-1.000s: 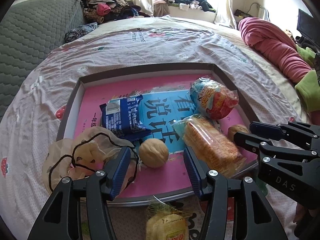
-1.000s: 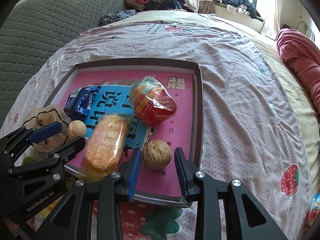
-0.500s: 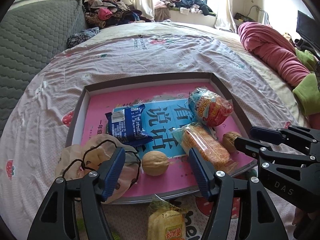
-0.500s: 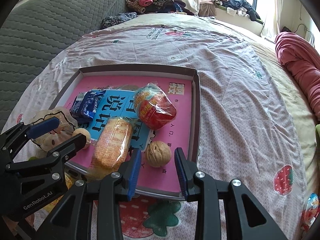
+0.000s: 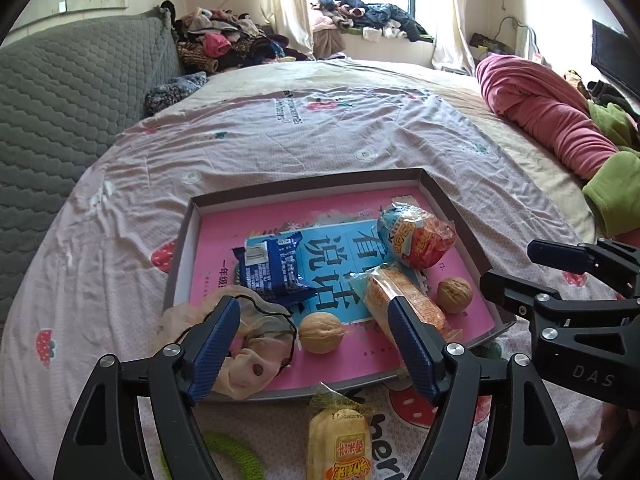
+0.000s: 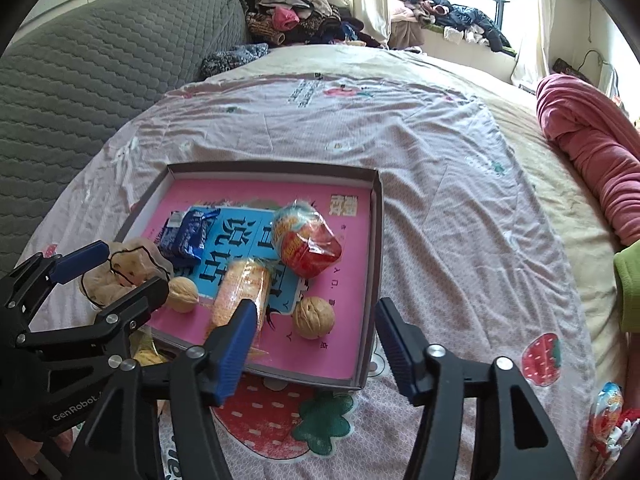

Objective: Organize objects
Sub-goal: 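Open both grippers and raise them away from the tray, then move the left gripper toward the green ring while the right gripper approaches the yellow bread package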

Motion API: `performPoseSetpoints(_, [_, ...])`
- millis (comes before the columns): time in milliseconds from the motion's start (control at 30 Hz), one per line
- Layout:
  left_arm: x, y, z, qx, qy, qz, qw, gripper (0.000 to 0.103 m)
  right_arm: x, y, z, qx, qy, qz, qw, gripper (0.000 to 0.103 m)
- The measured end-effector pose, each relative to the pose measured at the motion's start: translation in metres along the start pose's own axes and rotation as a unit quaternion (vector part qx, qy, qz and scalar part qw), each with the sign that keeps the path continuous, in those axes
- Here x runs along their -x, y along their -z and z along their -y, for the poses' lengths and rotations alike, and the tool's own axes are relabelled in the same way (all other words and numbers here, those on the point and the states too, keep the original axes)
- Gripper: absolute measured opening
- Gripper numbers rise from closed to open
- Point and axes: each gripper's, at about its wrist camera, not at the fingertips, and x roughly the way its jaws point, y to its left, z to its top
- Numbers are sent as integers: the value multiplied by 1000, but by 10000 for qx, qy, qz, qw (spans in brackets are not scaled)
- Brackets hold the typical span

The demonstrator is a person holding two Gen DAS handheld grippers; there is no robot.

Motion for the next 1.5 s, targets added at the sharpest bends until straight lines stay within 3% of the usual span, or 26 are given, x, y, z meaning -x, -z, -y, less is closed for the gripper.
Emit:
performPoseSetpoints(600, [63, -10, -16, 136, -154, 307, 9993, 81, 63, -8, -18, 59, 22, 359, 9993, 78])
performPoseSetpoints(1067, [134, -11, -25, 175, -248, 662, 9973, 82, 131, -9, -38, 130, -3, 740, 9972, 82])
performPoseSetpoints(1500, [195, 7, -34, 219, -332, 902, 9951, 82, 185, 10, -52, 164, -21, 987, 9950, 87])
